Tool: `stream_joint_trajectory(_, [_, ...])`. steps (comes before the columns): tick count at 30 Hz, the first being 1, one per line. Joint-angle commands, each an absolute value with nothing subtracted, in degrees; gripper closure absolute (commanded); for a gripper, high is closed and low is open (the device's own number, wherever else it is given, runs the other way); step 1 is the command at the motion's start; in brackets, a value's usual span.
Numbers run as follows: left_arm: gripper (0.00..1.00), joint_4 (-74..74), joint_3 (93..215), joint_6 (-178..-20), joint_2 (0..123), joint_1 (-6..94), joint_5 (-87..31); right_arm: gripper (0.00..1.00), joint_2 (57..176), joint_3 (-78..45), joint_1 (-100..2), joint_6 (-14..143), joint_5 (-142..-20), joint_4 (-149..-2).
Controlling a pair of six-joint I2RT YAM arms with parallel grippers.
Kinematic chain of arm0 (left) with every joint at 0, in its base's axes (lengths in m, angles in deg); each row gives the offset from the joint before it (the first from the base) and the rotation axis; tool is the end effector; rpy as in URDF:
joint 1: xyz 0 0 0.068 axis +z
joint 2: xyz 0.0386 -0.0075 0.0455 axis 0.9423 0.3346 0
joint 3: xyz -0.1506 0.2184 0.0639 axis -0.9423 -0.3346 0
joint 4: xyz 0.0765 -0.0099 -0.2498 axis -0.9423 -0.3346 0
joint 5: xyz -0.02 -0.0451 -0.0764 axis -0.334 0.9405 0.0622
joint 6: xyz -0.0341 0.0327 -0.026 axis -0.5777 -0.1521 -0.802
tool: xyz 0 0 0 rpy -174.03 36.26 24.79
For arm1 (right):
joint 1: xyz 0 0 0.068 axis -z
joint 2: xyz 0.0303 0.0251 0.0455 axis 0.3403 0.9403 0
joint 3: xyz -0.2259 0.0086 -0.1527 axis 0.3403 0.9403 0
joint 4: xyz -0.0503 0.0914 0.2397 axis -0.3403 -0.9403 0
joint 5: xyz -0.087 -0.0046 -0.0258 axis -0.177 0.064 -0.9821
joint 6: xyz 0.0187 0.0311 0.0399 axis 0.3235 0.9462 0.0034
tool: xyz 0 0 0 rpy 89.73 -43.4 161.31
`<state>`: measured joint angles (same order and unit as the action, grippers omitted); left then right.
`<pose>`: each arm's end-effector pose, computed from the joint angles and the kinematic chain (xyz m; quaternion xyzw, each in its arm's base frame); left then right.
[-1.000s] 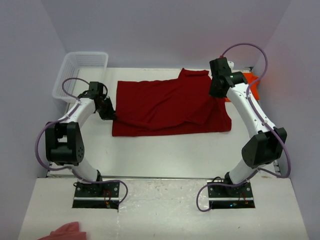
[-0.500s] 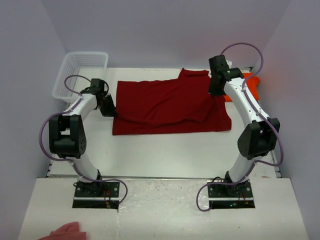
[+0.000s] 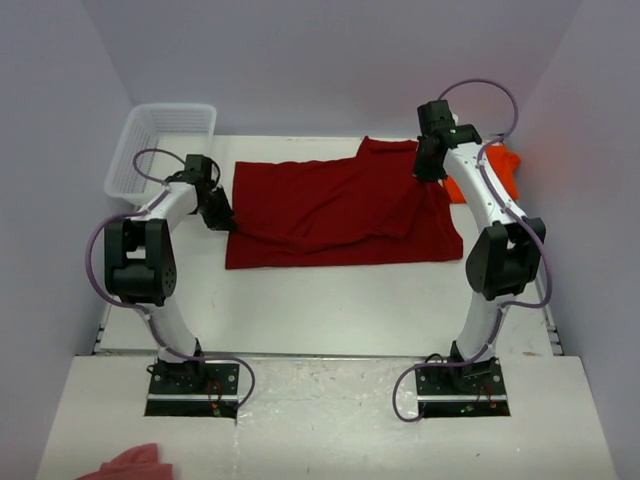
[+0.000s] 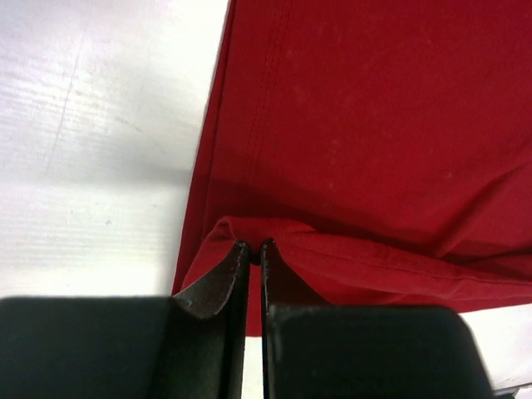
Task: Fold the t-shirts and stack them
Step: Fold the flattened tshirt in 1/3 of the way
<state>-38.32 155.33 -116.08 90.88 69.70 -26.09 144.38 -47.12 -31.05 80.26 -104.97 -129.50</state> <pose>0.3699 -0.0114 0.1918 -0.2143 0.9530 -0.1350 0.1663 0.4058 0.0700 0.3191 0.1352 0.9421 -0.0472 0.3032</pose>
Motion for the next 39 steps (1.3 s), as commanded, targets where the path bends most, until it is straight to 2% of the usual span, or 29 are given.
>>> stream_joint_trajectory(1, [0.92,-36.50,159.65,-118.65,92.43,70.36,-27.21,1.00,148.19,-52.61,-29.92,77.23,-98.40,-125.35])
stream_joint_trajectory(2, [0.89,-36.24,161.05,-119.27,92.69,70.36,-28.00,1.00,149.94,-54.45,-29.57,75.66,-97.06,-124.47])
stream_joint_trajectory(3, [0.78,-34.67,161.85,-119.71,93.13,70.36,-27.92,0.94,154.74,-60.73,-29.13,75.64,-96.44,-124.55])
stream_joint_trajectory(4, [0.70,-34.57,163.16,-119.89,93.48,70.27,-28.53,0.82,157.57,-64.88,-28.43,75.38,-95.48,-125.25])
stream_joint_trajectory(5, [0.66,-36.75,166.74,-120.07,94.27,70.10,-31.40,0.55,160.04,-68.93,-28.33,75.38,-94.08,-126.47])
stream_joint_trajectory(6, [0.59,-37.72,168.78,-120.24,94.19,70.01,-31.69,0.50,162.50,-74.80,-28.33,75.55,-94.50,-127.70])
stream_joint_trajectory(7, [0.53,-37.65,169.93,-119.72,93.41,69.84,-31.52,0.44,162.18,-75.55,-28.42,75.90,-94.76,-127.28])
stream_joint_trajectory(8, [0.48,-37.65,171.25,-119.28,90.61,69.66,-33.35,0.24,160.69,-74.78,-28.51,75.64,-92.76,-125.88])
stream_joint_trajectory(9, [0.35,-37.47,171.43,-118.75,88.41,69.05,-34.76,0.14,158.33,-69.72,-28.59,75.38,-92.48,-121.78])
stream_joint_trajectory(10, [0.29,-36.86,170.57,-117.36,86.21,68.70,-35.90,0.07,152.82,-66.97,-29.20,75.47,-92.74,-120.43])
stream_joint_trajectory(11, [0.26,-36.42,170.12,-116.30,81.75,67.73,-39.83,0.05,150.07,-62.33,-29.38,75.38,-92.40,-119.29])
stream_joint_trajectory(13, [0.27,-36.42,165.74,-116.46,77.25,67.02,-42.59,0.04,143.65,-58.79,-29.83,75.90,-91.69,-121.46])
stream_joint_trajectory(16, [0.34,-34.22,158.29,-116.64,71.08,67.02,-34.80,0.06,134.97,-47.48,-31.05,78.89,-92.13,-123.07])
stream_joint_trajectory(17, [0.42,-33.78,156.86,-116.55,70.29,67.02,-29.64,0.07,132.58,-43.43,-31.58,78.37,-91.87,-121.14])
stream_joint_trajectory(18, [0.71,-33.69,155.54,-116.46,70.37,66.85,-27.76,0.11,130.73,-36.00,-31.76,78.54,-91.34,-117.73])
stream_joint_trajectory(19, [0.86,-33.43,154.40,-116.46,70.54,66.50,-26.70,0.44,129.32,-33.14,-31.85,79.24,-91.08,-116.91])
stream_joint_trajectory(20, [0.99,-32.47,152.12,-116.46,70.89,66.41,-24.95,0.61,128.08,-30.76,-31.85,80.03,-90.55,-116.03])
stream_joint_trajectory(21, [1.00,-31.85,150.97,-116.72,71.07,66.15,-23.97,0.71,128.16,-27.25,-31.93,80.65,-89.85,-115.68])
stream_joint_trajectory(22, [1.00,-31.15,148.96,-116.90,71.25,66.06,-22.83,0.73,128.51,-26.09,-32.02,81.35,-89.32,-115.76])
stream_joint_trajectory(26, [1.00,-30.18,147.62,-116.91,71.08,65.27,-18.96,0.48,130.00,-17.66,-32.90,83.63,-89.31,-112.43])
stream_joint_trajectory(27, [1.00,-30.18,147.53,-116.82,70.64,65.09,-19.13,0.45,130.35,-16.77,-32.82,83.90,-88.62,-110.94])
stream_joint_trajectory(31, [0.98,-30.61,148.49,-115.67,68.88,65.18,-19.13,0.44,132.90,-14.30,-32.90,84.78,-87.47,-108.91])
stream_joint_trajectory(39, [0.96,-31.23,148.76,-114.88,66.77,65.18,-18.25,0.50,139.14,-17.37,-32.81,84.61,-86.41,-107.23])
